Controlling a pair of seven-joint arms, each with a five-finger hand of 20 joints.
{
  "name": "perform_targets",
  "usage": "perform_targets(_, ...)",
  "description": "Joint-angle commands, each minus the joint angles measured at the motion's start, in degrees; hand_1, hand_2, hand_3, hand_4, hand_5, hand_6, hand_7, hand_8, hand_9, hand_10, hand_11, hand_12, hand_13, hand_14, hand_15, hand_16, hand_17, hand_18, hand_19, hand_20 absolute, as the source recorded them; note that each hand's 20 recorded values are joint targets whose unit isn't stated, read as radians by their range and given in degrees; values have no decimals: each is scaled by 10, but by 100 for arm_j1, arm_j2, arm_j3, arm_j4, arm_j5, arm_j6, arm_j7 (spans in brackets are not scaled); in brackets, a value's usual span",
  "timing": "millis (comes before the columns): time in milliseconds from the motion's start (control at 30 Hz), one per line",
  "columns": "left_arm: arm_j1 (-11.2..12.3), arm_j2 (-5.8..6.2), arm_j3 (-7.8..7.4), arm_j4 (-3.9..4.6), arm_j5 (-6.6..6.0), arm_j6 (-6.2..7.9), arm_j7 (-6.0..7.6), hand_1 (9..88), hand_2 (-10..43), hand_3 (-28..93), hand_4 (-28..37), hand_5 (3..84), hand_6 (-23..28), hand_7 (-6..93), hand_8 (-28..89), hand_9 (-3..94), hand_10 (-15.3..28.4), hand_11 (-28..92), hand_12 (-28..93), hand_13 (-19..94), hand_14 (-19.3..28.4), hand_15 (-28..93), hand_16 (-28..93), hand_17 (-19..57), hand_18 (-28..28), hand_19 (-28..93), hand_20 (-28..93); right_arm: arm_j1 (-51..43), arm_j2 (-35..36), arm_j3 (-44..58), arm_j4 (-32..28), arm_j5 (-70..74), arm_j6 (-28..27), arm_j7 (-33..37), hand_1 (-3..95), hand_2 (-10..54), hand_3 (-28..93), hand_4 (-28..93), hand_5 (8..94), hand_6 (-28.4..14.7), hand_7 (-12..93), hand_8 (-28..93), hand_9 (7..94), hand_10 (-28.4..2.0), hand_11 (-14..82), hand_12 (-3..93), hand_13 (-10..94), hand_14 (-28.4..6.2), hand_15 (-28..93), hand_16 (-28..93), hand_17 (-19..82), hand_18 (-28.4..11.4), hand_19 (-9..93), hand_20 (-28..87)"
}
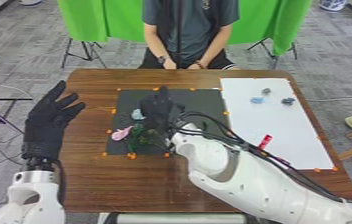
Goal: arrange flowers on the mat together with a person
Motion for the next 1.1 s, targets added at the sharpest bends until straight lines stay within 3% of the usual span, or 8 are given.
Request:
perform_targets(33, -93, 1, 94, 97, -30, -97, -77, 228, 50, 780, -283, 379, 55, 90, -81, 374, 180, 213, 93, 288, 273, 492, -80, -64, 260, 545, 231, -130, -238, 27, 217, -241, -337, -20, 526, -95, 637, -283, 827, 77, 177, -26, 783, -80, 212, 342, 661, -61, 513, 251, 147, -186, 600, 172)
perform_targets(533, -25, -82, 26, 71, 40, -148, -259, 230, 50, 780, -283, 378, 58, 94, -81, 374, 181, 214, 93, 288, 273, 492, -81, -65, 259, 542, 235, -505, -295, 289, 225, -736, -790, -382, 493, -95, 650, -283, 783, 78, 193, -48, 725, -88, 282, 264, 626, -73, 536, 182, 128, -179, 574, 198)
perform_targets(767, 46, -72, 23, 44, 25, -118, -252, 231, 50, 781, -283, 378, 59, 95, -82, 373, 182, 215, 93, 288, 273, 492, -80, -65, 260, 542, 236, -538, -278, 354, 123, -725, -898, -472, 445, -95, 685, -283, 723, 74, 205, -63, 666, -102, 359, 194, 598, -82, 557, 169, 113, -179, 573, 213)
perform_targets(1100, 113, -24, 28, 25, 0, -76, -214, 233, 51, 780, -282, 378, 59, 96, -82, 374, 182, 216, 93, 288, 273, 493, -80, -65, 259, 541, 237, -422, -227, 321, -53, -526, -800, -460, 381, -95, 773, -283, 626, 63, 204, -155, 627, -111, 376, 185, 572, -86, 572, 158, 104, -182, 577, 218)
